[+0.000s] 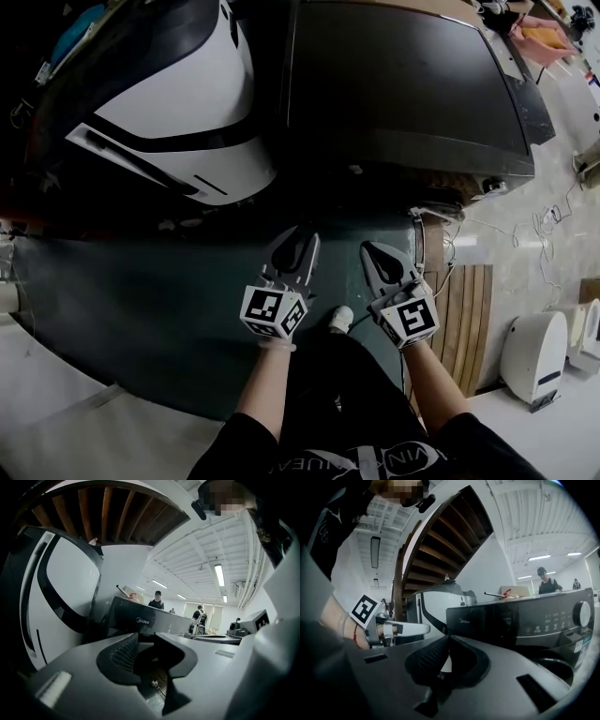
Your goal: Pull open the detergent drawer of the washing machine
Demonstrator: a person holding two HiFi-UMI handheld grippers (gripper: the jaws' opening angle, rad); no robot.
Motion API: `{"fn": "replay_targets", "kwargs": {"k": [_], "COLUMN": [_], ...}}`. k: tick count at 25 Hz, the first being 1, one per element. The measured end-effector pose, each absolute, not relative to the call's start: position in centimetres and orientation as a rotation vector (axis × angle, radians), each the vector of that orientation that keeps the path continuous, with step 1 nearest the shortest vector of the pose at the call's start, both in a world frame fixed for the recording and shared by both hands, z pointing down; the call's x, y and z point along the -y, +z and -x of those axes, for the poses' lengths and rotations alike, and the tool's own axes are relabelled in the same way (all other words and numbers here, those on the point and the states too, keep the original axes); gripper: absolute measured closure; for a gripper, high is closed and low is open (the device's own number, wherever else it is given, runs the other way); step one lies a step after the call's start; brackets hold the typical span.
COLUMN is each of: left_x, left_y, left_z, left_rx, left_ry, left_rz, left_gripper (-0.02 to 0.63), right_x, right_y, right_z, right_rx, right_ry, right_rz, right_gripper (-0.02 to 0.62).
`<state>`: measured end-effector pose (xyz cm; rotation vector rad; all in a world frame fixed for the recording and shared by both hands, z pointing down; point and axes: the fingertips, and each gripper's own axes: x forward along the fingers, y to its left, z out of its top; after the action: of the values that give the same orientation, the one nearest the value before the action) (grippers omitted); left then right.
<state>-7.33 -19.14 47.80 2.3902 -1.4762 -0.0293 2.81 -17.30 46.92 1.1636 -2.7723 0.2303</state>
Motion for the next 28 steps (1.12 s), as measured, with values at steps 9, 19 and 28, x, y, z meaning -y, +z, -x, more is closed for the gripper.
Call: {"fn": "replay_targets", "kwargs": {"k": [9,19,28], "left_x": [23.3,27.9,30.1], "left_y": [50.5,52.6,52.9], "left_z": [5.0,4.5,4.6], "left_rx": [1.310,1.185,1.060], "left_ry": [-0.104,-0.375,-0.575], "left_rz": [-2.379,-2.241,-2.147], "left_gripper": [0.479,0.463,0.431], "right_x": [19.8,22.6,23.5], "right_y": [49.1,51.6,52.9], "right_z": [-1.5,-1.0,-0.9], "right_rx": [2.752,2.726,2.687], "right_ry": [0.271,0.275,0.330], "right_rz": [-1.150,-1.226,-1.283], "right_gripper": [0.583,0.583,0.583]}}
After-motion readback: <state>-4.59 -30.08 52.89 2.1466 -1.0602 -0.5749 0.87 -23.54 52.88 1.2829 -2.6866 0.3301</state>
